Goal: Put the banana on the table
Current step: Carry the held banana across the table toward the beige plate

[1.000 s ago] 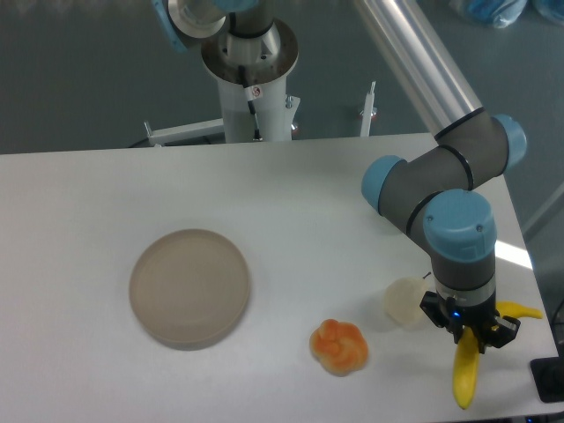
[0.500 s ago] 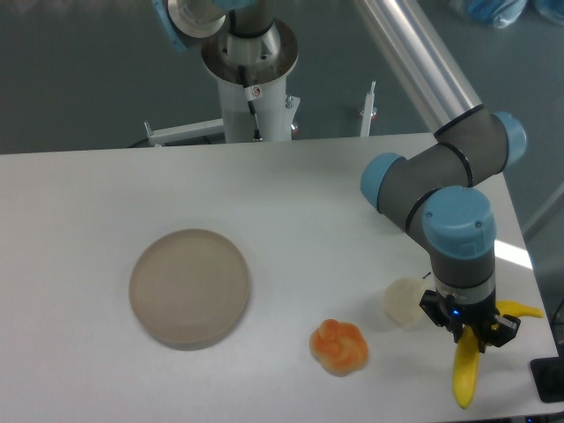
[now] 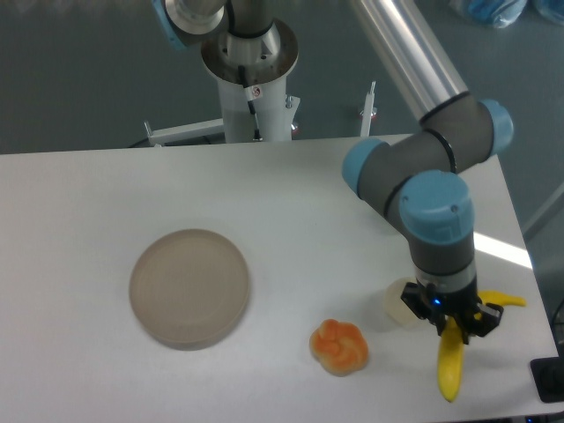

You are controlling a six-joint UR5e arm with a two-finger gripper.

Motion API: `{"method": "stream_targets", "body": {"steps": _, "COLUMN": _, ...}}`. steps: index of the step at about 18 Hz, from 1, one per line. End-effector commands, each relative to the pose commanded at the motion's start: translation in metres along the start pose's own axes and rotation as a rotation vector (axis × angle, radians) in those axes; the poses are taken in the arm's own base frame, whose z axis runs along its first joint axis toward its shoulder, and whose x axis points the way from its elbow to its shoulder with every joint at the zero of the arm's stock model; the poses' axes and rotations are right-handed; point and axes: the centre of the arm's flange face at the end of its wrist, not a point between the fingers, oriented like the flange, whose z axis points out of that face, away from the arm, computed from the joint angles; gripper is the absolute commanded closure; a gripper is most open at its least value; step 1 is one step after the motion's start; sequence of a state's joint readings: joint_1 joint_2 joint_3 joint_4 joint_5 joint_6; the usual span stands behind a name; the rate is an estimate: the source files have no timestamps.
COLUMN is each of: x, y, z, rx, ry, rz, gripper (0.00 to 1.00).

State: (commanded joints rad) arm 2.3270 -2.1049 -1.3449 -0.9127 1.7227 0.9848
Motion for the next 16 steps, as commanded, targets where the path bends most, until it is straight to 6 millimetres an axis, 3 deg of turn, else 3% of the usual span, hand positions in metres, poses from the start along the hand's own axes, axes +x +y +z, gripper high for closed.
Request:
{"method": "stream_targets", "body": {"steps": 3, "x": 0.019, "y": 0.019, "z": -0.027, "rx": -0.001, "ry": 0.001, "rz": 0.000, "gripper": 0.66}}
{"method": "stream_targets", "body": {"steps": 7, "x": 0.047, "y": 0.037, "z": -0.042, "rx": -0.006, "ry": 0.027, "rz": 0.021, "gripper": 0.66}}
{"method": "stream_targets", "body": {"steps": 13, "x": 0.105, "y": 0.071, "z": -0.034, "rx": -0.043, "ry": 0.103, "rz": 0.074, "gripper": 0.66}}
{"method": "stream_targets", "body": {"steps": 16, "x": 0.138, "y": 0.079, "z": -0.020, "rx": -0.069, "ry": 0.149, "rz": 0.054, "gripper": 0.66}}
